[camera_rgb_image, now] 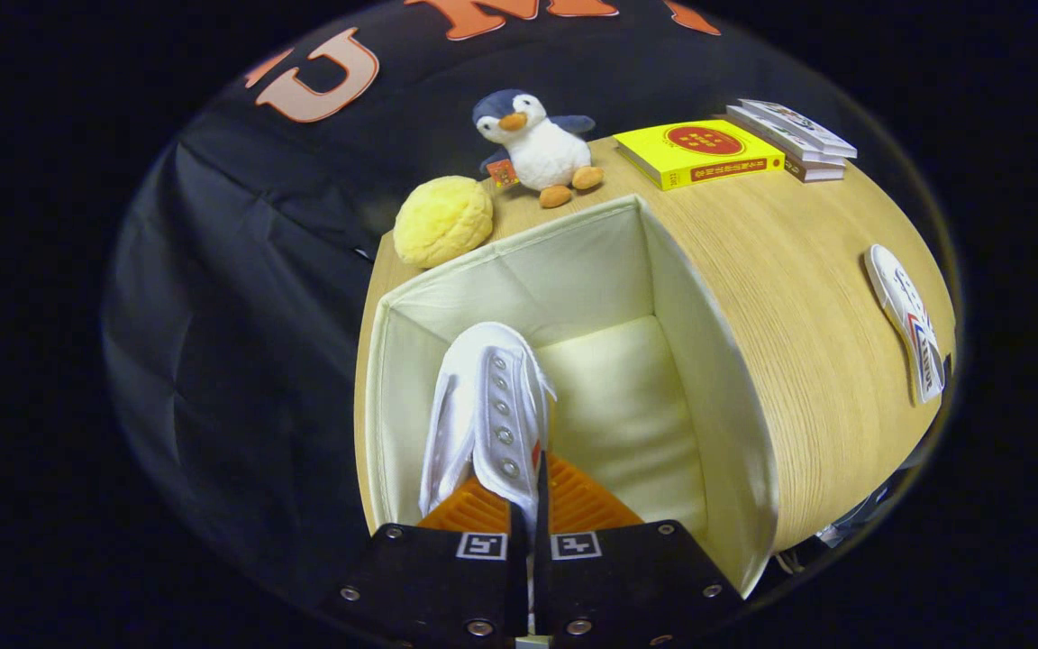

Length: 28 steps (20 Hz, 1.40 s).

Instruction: Open the storage box then place both shoes into the box .Put the left shoe in first, then the right shoe, with the right side of both shoes facing outward in a uniform manner.

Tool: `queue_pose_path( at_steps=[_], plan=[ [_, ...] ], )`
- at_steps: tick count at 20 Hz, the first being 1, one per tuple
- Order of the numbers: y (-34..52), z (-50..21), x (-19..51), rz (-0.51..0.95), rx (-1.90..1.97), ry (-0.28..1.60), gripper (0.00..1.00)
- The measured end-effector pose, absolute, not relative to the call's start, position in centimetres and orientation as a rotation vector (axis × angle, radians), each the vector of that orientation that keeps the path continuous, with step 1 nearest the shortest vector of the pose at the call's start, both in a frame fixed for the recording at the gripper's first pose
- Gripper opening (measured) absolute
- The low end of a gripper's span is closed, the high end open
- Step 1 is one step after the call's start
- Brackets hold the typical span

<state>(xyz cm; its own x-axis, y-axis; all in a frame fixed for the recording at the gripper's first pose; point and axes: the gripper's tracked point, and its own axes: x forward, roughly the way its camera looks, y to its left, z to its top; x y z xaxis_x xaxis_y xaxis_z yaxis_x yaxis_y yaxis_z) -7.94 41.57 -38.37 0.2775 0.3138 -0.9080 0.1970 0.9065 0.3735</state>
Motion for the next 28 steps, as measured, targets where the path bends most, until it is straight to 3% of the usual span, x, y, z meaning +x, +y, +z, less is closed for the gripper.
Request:
queue_pose_path(
  at_steps=[6,8,11,16,20,25,28],
  plan=[
    [42.3,-42.2,-8.7,0.075,0.406,1.445,0.05],
    [42.9,-42.5,-9.4,0.115,0.410,1.480,0.11],
    [43.7,-41.1,-9.7,0.230,0.451,1.471,0.27],
    [42.3,-35.5,-8.2,0.389,0.626,1.359,0.38],
    [38.0,-30.8,-5.9,0.476,0.641,1.203,0.57],
    [27.5,-30.5,-4.8,0.400,0.468,1.038,0.84],
    [20.2,-32.1,-5.3,0.290,0.367,0.997,0.88]
  ],
)
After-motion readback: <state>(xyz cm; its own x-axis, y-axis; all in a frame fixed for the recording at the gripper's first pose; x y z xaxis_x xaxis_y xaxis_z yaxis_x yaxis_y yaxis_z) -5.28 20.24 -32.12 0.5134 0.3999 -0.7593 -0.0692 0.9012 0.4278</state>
